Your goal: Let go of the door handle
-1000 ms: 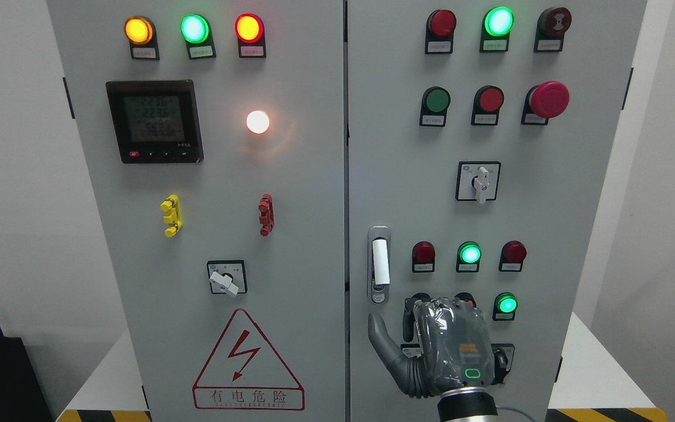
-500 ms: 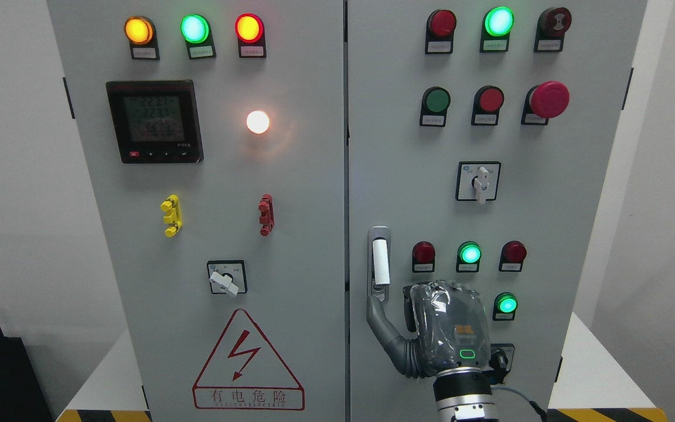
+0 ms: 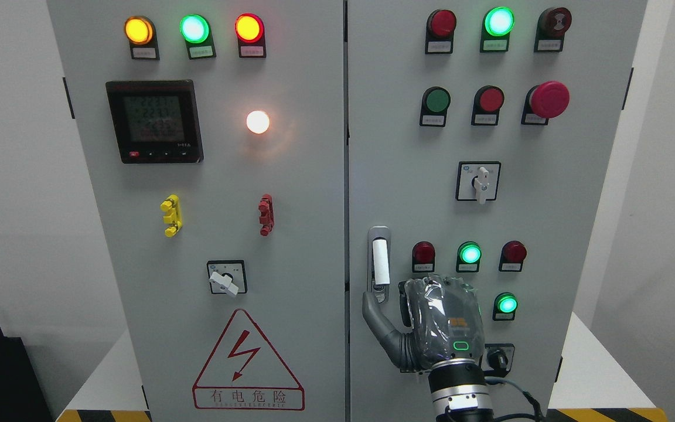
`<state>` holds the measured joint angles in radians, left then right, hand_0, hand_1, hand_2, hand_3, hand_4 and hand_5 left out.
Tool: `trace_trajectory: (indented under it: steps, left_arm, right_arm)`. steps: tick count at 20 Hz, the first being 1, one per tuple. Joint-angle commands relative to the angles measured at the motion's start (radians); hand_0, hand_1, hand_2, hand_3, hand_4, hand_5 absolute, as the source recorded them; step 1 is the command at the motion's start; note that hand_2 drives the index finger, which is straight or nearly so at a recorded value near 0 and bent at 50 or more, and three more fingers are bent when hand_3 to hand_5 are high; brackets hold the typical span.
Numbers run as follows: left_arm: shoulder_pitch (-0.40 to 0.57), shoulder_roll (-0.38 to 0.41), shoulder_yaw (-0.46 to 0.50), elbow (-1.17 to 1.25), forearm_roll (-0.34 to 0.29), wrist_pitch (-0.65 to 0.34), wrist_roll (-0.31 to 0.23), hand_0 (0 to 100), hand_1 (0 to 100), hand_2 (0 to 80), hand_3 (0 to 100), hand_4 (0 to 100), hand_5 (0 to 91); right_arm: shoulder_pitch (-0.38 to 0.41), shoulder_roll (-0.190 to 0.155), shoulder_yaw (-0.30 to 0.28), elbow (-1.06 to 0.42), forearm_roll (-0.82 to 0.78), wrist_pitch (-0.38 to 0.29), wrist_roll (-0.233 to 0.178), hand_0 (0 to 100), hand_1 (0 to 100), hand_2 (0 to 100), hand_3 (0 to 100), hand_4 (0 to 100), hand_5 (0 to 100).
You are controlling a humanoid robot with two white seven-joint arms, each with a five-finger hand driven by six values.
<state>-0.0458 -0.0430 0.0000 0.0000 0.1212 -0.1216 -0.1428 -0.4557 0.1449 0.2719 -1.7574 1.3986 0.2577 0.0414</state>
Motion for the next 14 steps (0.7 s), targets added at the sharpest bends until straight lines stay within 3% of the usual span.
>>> trace_trajectory:
  steps: [1, 14]
  left_arm:
    - [0.000, 0.000, 0.011, 0.017, 0.000, 0.000, 0.000, 12, 39, 0.0, 0, 0, 0.0]
    - [0.000, 0.000, 0.011, 0.017, 0.000, -0.001, 0.000, 12, 39, 0.0, 0, 0, 0.0]
  right_arm:
    - [-0.018, 0.001, -0.002, 0.019, 0.002, 0.009, 0.003, 35, 3, 100, 100, 98, 93]
    - [-0.029, 0.002, -0.003, 0.019, 0.000, 0.012, 0.003, 38, 4, 100, 100, 98, 93]
